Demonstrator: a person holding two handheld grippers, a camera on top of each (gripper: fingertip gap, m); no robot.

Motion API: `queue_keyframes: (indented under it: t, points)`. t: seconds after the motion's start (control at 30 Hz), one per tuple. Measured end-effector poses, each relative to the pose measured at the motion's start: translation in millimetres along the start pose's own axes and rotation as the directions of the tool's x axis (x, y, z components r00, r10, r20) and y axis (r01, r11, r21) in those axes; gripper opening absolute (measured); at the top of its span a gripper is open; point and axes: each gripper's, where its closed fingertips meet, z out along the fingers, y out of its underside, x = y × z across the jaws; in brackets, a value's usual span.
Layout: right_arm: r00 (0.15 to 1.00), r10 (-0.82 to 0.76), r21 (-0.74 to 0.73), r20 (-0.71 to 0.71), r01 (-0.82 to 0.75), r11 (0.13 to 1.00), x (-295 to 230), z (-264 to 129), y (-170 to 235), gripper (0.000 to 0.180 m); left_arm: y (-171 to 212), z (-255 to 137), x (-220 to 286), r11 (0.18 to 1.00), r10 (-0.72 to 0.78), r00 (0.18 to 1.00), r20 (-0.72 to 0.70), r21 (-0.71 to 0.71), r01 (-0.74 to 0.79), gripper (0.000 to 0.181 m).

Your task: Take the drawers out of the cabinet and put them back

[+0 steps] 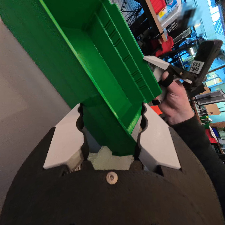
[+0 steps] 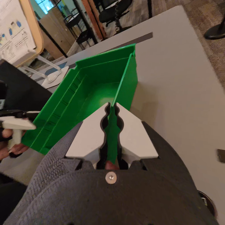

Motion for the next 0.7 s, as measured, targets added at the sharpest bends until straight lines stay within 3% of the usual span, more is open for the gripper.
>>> queue_keyframes:
  t: [0.07,0.17,0.23,0.3,0.4,0.5,0.57,0.63,0.7]
  points:
    - [0.993,-0.033,0.063,-0.117,0.041,0.997,11.8,-8.6,-15.7,0.005,1.9,-1.9,6.9,1.000,0.012,0.999,-0.032,-0.005,-0.012,0.101]
    - [0.905,-0.210,0.231,-0.371,0.308,0.923,2.6,-49.3,-63.1,0.000,0.5,-14.9,20.7,0.993,0.116,0.993,-0.015,0.035,-0.115,0.108]
    - [0.873,-0.320,0.266,-0.368,0.429,0.863,-41.8,-63.5,-81.5,0.000,-0.4,-29.7,35.6,0.978,0.197,0.980,-0.011,0.068,-0.196,0.110]
    - [0.869,-0.423,0.309,-0.255,0.488,0.816,-105.7,-67.1,-86.4,0.000,-4.8,-52.3,61.3,0.946,0.298,0.954,-0.036,0.144,-0.290,0.102]
    - [0.818,-0.559,0.402,0.140,0.469,0.786,-235.9,-71.2,-65.1,0.000,-13.1,-99.1,109.6,0.874,0.430,0.896,-0.108,0.300,-0.383,0.084]
    - [0.603,-0.650,0.461,0.463,0.462,0.758,-355.1,-90.9,-22.1,0.000,-13.8,-137.1,135.2,0.842,0.483,0.860,-0.165,0.356,-0.404,0.070]
    - [0.410,-0.651,0.484,0.639,0.443,0.754,-418.7,-110.2,10.9,0.000,-10.2,-156.1,142.0,0.837,0.505,0.844,-0.180,0.339,-0.429,0.061]
    - [0.245,-0.617,0.500,0.747,0.404,0.766,-464.6,-127.9,36.4,0.000,-3.6,-175.2,150.2,0.829,0.531,0.822,-0.204,0.324,-0.456,0.056]
    - [0.168,-0.593,0.503,0.787,0.382,0.775,-494.2,-132.5,51.1,0.000,6.8,-193.7,160.9,0.828,0.546,0.796,-0.260,0.313,-0.466,0.048]
